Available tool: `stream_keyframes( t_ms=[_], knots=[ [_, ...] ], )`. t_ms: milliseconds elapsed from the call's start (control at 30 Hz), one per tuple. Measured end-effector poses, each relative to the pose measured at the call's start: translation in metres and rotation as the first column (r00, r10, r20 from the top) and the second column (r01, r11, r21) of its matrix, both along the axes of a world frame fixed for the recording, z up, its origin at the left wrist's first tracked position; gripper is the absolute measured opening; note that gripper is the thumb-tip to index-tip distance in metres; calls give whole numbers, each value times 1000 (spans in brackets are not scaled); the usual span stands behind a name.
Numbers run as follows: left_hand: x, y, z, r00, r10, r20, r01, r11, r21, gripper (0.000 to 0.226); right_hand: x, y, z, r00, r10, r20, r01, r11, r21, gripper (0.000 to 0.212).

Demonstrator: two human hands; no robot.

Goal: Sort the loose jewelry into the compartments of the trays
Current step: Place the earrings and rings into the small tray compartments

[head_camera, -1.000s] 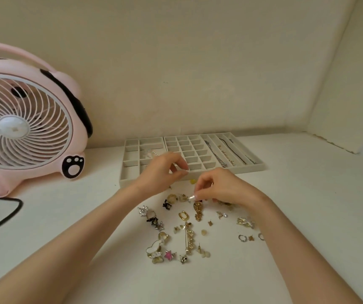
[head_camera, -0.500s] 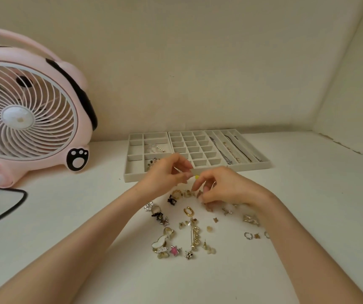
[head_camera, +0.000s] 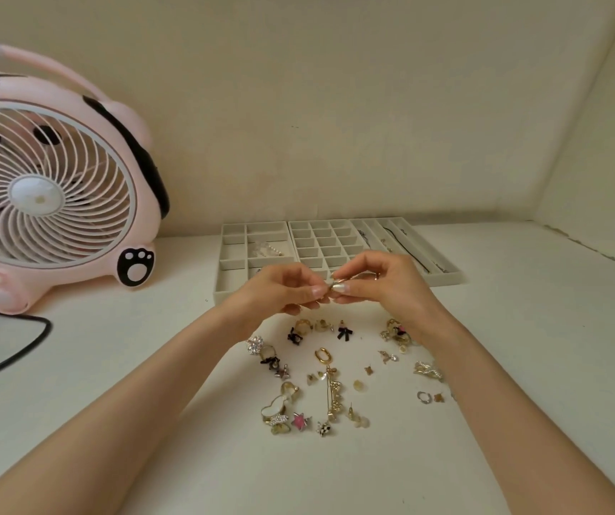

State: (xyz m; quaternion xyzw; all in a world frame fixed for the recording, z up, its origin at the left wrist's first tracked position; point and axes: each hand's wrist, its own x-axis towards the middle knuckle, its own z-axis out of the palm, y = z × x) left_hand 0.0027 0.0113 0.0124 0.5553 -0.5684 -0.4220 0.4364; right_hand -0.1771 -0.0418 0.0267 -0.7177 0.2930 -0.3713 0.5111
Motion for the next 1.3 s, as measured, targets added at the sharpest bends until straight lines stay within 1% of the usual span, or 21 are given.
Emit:
stream_keyframes(
  t_ms=[67, 100, 133, 167, 200, 233, 267, 300, 333, 367, 500, 700, 833, 900, 967, 1033, 1133, 1200, 1233, 1300],
  knots=[
    [5, 0, 5, 999, 50, -6, -50, 999, -4, 7, 2, 0, -2, 999, -24, -35, 23, 999, -31, 15],
    [10, 0, 8, 994, 106, 14, -106, 994, -25, 8, 3, -1, -3, 998, -46, -52, 44, 998, -43, 15],
    [16, 0, 11, 980, 189, 56, -185, 980, -71, 8, 3, -3, -4, 995, -72, -65, 69, 996, -52, 14],
    [25, -1, 12, 946, 299, 123, -280, 949, -147, 8, 2, -5, -6, 992, -100, -76, 96, 994, -55, 13],
    [35, -2, 12, 880, 422, 216, -370, 896, -244, 9, 2, -6, -7, 989, -124, -83, 120, 991, -53, 12],
    [46, -3, 11, 774, 543, 325, -441, 831, -339, 10, 1, -7, -7, 986, -143, -88, 139, 989, -50, 11],
    [57, -3, 9, 650, 637, 416, -486, 768, -417, 12, 1, -7, -7, 984, -154, -92, 150, 988, -48, 10],
    [66, -4, 6, 549, 689, 473, -510, 725, -463, 13, 1, -8, -7, 982, -160, -96, 156, 987, -48, 10],
    [73, -4, 3, 487, 708, 512, -523, 706, -477, 14, 0, -8, -7, 981, -164, -100, 160, 986, -50, 9],
    [77, -4, -1, 451, 702, 550, -529, 708, -469, 14, 0, -7, -7, 981, -166, -104, 161, 986, -52, 9],
    [79, -9, -13, 390, 629, 672, -517, 754, -405, 12, -1, -6, -6, 977, -181, -114, 174, 983, -65, 9],
    [79, -10, -15, 379, 557, 739, -509, 792, -337, 21, -2, -6, -4, 976, -191, -108, 183, 980, -80, 11],
    [79, -11, -12, 385, 512, 768, -496, 816, -296, 16, -2, -7, -5, 974, -197, -112, 188, 978, -84, 11],
    [80, -10, -12, 382, 514, 768, -480, 821, -310, 10, -1, -8, -5, 973, -199, -118, 190, 978, -86, 11],
    [79, -10, -12, 380, 546, 747, -462, 812, -358, 10, -2, -9, -5, 971, -205, -122, 194, 976, -96, 11],
    [75, -10, -10, 393, 587, 707, -429, 798, -424, 10, -6, -12, -4, 957, -251, -149, 229, 962, -149, 10],
    [64, -11, -5, 435, 603, 669, -321, 798, -510, 7, -19, -22, -2, 905, -340, -254, 285, 930, -231, 10],
    [53, -11, -5, 483, 572, 663, -240, 815, -528, 6, -29, -29, -2, 850, -361, -384, 271, 924, -268, 13],
    [45, -10, -4, 524, 537, 661, -202, 832, -516, 6, -32, -31, -1, 821, -347, -453, 246, 932, -267, 14],
    [30, -6, -1, 659, 396, 639, -91, 886, -455, 3, -34, -30, -1, 794, -279, -540, 181, 957, -228, 10]
  ],
)
